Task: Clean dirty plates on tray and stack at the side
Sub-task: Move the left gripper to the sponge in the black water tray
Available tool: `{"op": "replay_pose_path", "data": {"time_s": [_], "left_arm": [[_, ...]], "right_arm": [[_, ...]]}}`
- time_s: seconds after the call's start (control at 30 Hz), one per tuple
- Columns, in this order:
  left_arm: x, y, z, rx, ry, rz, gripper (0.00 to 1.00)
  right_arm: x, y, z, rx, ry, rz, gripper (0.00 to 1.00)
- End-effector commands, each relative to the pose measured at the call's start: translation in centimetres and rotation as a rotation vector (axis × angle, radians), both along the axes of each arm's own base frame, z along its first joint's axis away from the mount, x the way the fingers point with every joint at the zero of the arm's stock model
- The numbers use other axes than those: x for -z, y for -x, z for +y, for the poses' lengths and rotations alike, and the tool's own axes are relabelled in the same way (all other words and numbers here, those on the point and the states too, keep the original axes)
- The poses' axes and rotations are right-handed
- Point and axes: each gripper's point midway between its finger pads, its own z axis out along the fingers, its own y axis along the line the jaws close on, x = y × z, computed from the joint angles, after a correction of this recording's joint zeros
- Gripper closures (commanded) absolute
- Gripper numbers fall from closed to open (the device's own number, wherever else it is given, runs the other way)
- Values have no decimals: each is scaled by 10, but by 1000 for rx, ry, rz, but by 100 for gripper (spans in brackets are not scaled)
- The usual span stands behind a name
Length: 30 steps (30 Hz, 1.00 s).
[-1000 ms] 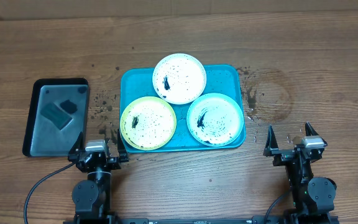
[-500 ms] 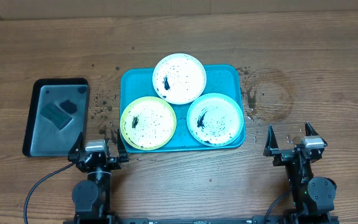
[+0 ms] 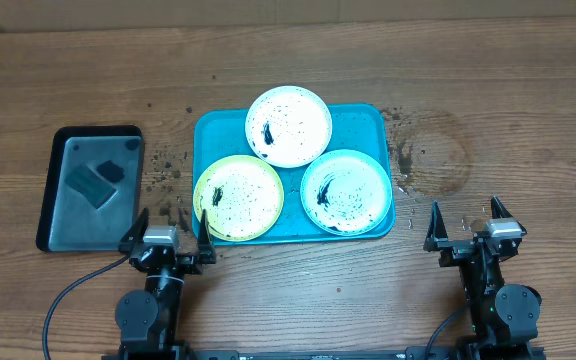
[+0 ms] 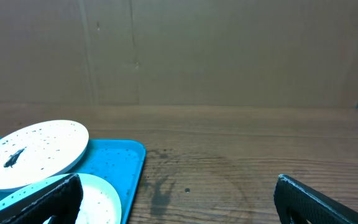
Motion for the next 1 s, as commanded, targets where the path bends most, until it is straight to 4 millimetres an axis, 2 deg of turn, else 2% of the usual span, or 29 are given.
{"op": "replay_pose_path", "data": {"time_s": [0.0, 0.1, 0.17, 0.3, 0.37, 0.57, 0.63, 0.73, 0.87, 0.97], "left_arm": [[-9, 3, -22, 128, 76, -29, 0], [-13, 3, -24, 143, 88, -45, 0], [-23, 3, -24, 144, 83, -85, 0], [-69, 10, -25, 154, 66, -258, 0], [-98, 17, -23, 142, 57, -343, 0], [-155, 34, -14, 78, -33, -428, 0], [-172, 38, -10, 50, -65, -417, 0], [-187, 38, -6, 24, -72, -361, 0], [-195, 19, -3, 13, -102, -216, 0], [-195, 2, 10, -54, -100, -86, 0]], "right_arm": [[3, 0, 1, -5, 1, 0, 0], [3, 0, 1, -5, 1, 0, 0], [3, 0, 1, -5, 1, 0, 0], [3, 0, 1, -5, 1, 0, 0], [3, 0, 1, -5, 1, 0, 0], [3, 0, 1, -5, 1, 0, 0], [3, 0, 1, -5, 1, 0, 0], [3, 0, 1, -5, 1, 0, 0], [3, 0, 1, -5, 1, 0, 0], [2, 0, 1, -5, 1, -1, 0]]}}
